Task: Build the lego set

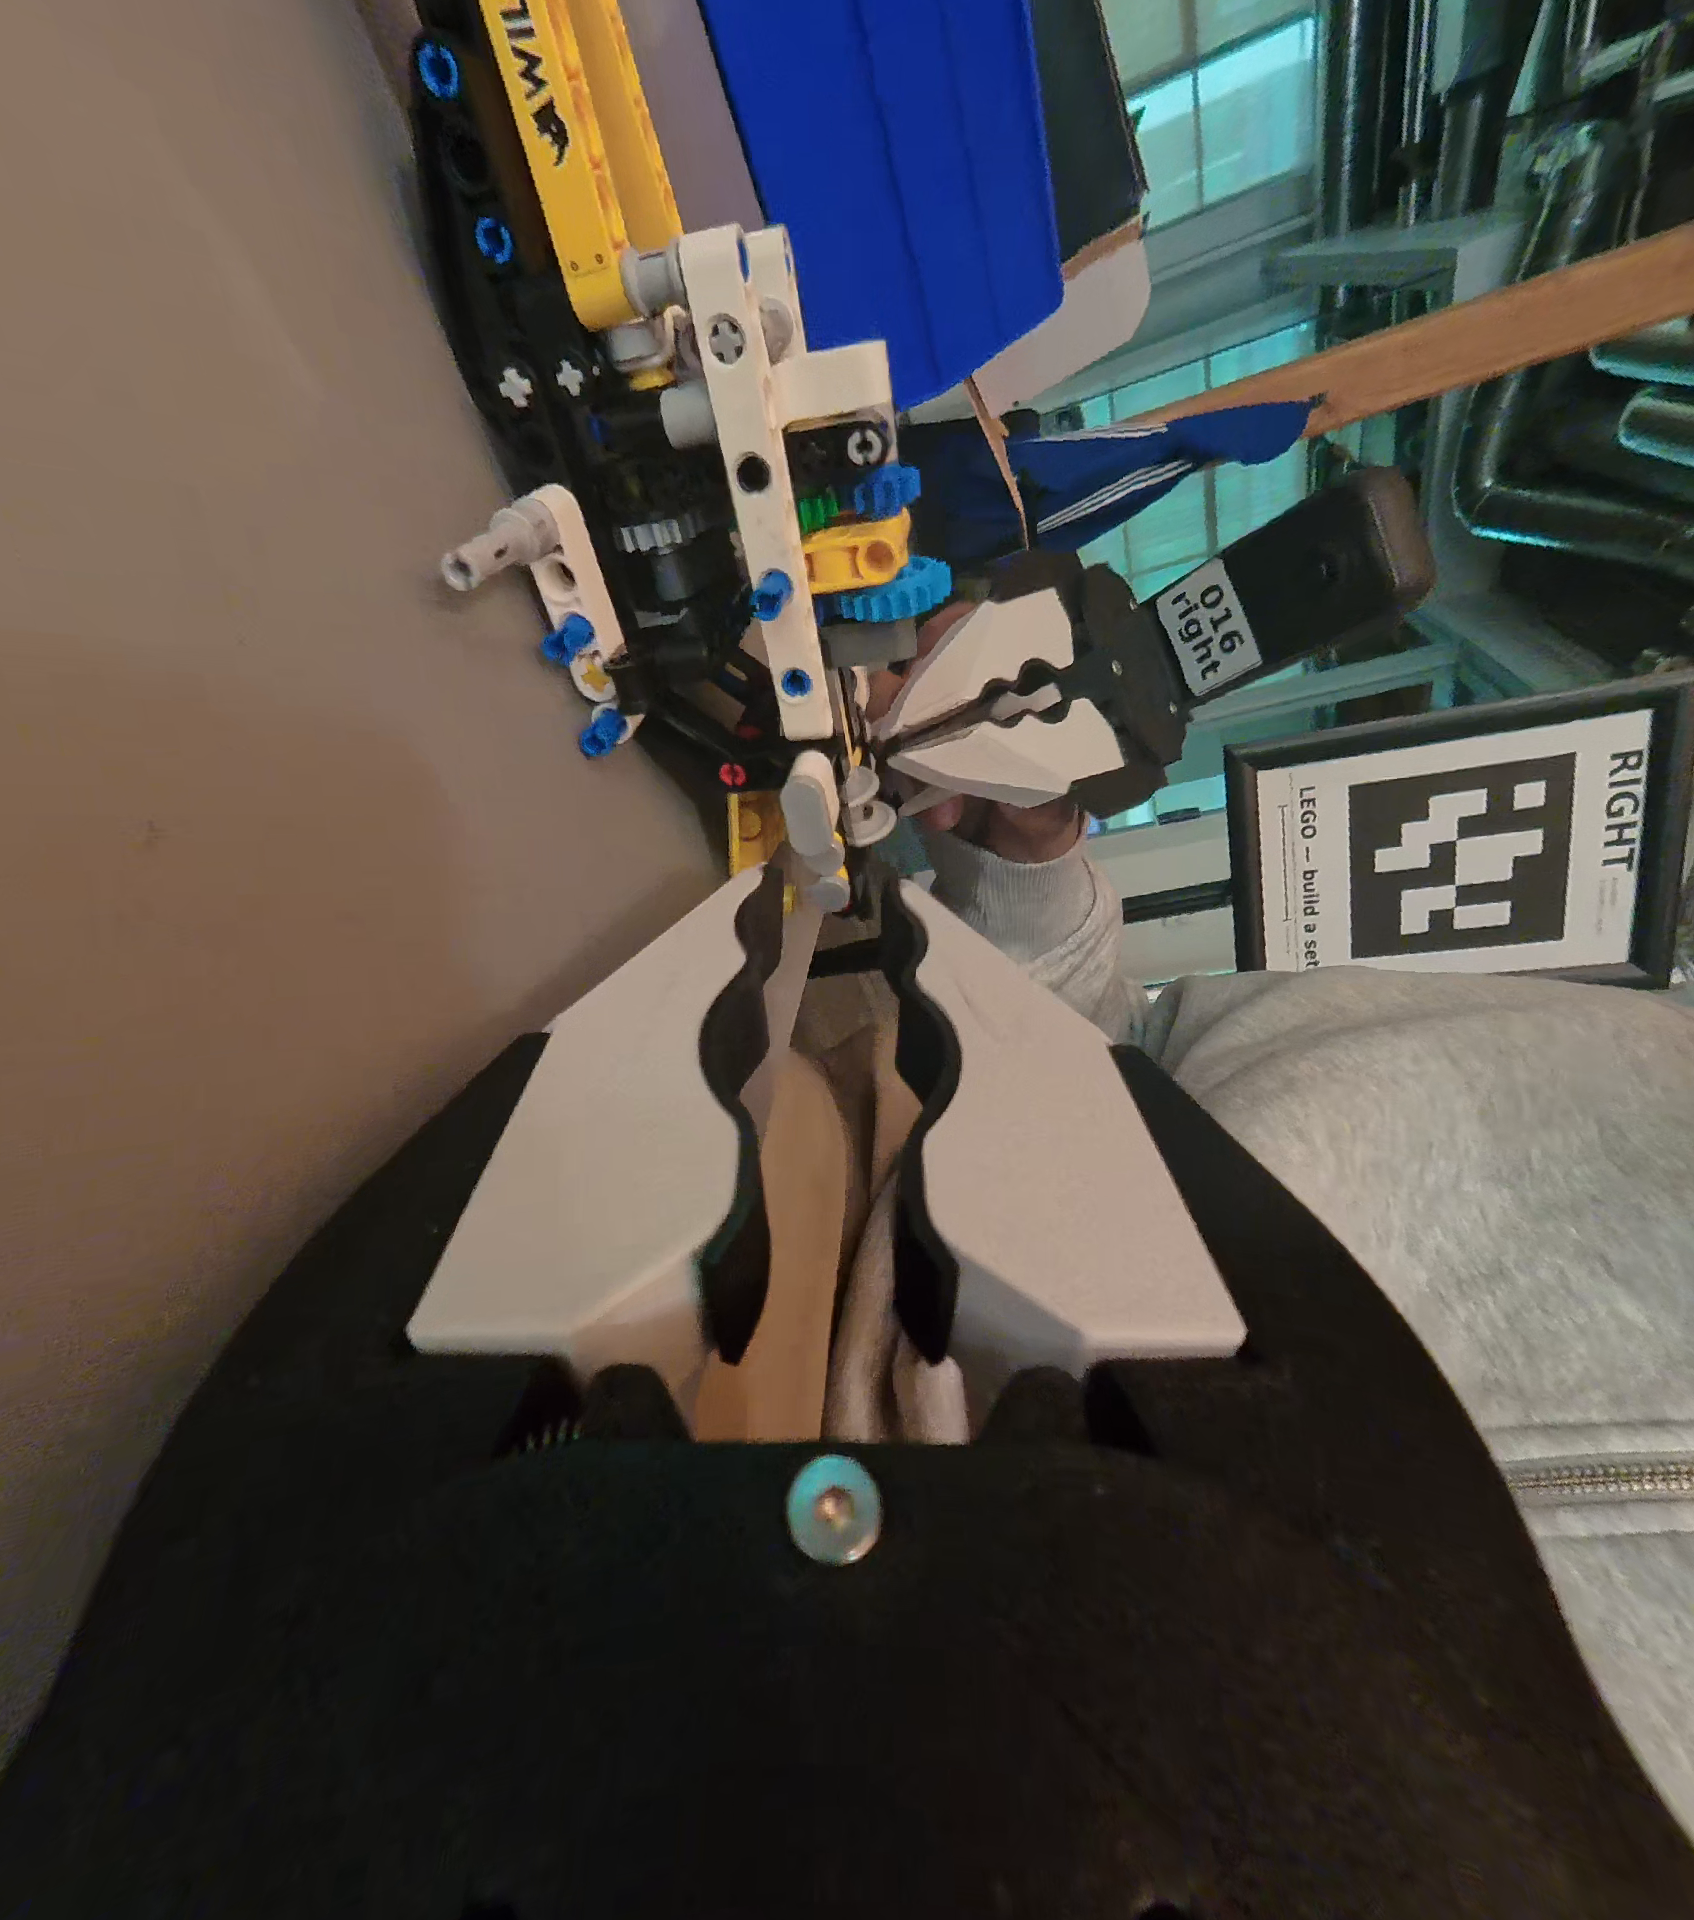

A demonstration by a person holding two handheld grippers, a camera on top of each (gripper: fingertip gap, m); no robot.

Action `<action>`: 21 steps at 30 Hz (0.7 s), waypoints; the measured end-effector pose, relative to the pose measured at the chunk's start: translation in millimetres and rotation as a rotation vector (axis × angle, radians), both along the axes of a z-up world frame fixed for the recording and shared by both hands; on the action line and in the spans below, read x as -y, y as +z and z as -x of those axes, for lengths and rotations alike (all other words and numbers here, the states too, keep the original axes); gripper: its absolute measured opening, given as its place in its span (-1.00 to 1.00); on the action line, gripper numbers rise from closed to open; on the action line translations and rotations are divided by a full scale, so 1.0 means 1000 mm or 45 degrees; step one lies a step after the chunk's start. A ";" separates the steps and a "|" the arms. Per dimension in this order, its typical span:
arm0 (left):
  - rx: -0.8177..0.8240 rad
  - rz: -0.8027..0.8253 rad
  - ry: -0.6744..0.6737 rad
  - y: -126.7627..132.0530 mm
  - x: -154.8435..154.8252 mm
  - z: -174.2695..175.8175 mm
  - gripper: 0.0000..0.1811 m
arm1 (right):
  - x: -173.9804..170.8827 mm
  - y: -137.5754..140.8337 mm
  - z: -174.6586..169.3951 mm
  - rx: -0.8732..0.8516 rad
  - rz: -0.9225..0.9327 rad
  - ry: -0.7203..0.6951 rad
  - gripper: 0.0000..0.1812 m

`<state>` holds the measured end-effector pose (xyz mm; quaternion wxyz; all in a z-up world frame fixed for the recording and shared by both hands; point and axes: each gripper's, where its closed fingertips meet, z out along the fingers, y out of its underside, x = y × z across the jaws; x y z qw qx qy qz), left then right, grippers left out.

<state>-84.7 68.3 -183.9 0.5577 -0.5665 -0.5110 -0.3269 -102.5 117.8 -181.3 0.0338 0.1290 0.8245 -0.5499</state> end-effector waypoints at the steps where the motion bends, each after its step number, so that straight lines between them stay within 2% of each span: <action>1: 0.013 -0.007 0.004 0.000 0.000 0.001 -0.82 | -0.001 0.001 0.002 0.014 0.012 -0.014 -1.00; 5: 0.075 -0.026 0.012 -0.002 0.001 0.003 -0.84 | -0.002 0.006 0.006 0.060 0.062 -0.043 -0.95; 10: 0.126 -0.057 0.017 -0.002 0.001 0.005 -0.85 | 0.001 0.010 0.014 0.053 0.088 -0.127 -0.63; 13: 0.135 -0.061 0.003 -0.001 -0.003 0.004 -0.85 | 0.003 0.008 0.022 0.136 0.102 -0.212 -0.62; 17: 0.138 -0.069 0.009 -0.001 -0.009 0.004 -0.85 | 0.006 0.007 0.022 0.387 0.165 -0.256 -0.64; 21: 0.149 -0.062 0.029 -0.002 -0.009 0.006 -0.93 | 0.005 0.003 0.024 0.566 0.182 -0.305 -0.65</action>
